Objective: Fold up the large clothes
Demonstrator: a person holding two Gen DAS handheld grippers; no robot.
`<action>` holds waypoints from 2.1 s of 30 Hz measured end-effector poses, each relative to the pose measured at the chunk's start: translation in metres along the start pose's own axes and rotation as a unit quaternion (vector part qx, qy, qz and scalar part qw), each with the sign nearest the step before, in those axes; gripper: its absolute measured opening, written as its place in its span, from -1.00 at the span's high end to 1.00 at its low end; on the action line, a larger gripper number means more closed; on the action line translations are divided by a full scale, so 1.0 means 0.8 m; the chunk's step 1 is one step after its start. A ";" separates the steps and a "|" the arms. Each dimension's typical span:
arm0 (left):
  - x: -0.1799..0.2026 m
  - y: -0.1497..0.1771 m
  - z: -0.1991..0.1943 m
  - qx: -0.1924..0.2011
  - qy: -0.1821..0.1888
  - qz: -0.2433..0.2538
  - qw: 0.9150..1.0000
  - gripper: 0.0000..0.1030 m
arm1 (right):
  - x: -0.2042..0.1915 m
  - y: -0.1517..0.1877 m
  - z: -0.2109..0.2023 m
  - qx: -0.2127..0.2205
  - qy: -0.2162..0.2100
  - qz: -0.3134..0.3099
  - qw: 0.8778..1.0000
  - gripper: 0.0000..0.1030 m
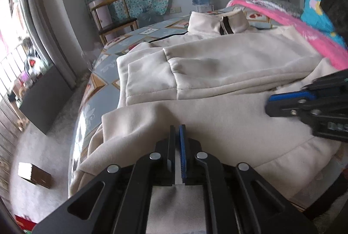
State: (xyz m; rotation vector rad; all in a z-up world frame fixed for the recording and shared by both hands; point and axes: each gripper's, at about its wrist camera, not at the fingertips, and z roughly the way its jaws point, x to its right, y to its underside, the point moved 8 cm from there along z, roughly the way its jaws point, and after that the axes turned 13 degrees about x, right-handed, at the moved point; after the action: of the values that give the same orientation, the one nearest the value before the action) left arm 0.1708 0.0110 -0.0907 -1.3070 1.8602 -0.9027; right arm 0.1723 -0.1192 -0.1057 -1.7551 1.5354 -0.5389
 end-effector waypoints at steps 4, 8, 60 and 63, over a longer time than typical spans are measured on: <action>-0.040 0.013 0.004 -0.025 -0.022 -0.031 0.999 0.90 | 0.000 0.000 0.003 0.002 -0.002 0.004 1.000 0.89; -0.072 0.017 -0.001 -0.037 -0.029 -0.062 0.997 0.95 | 0.001 0.000 0.000 0.004 -0.003 0.008 1.000 0.89; 0.048 -0.014 0.022 -0.036 0.123 -0.093 0.987 0.62 | 0.020 -0.004 -0.020 0.013 -0.033 0.083 0.996 0.75; 0.050 -0.016 0.023 -0.038 0.116 -0.074 0.990 0.62 | 0.050 -0.010 -0.061 0.044 0.000 0.097 0.994 0.50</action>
State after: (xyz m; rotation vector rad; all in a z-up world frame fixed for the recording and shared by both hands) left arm 0.1816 -0.0328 -0.0952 -1.4541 2.0099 -1.1126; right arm 0.1501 -0.1703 -0.0740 -1.5200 1.6355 -0.5016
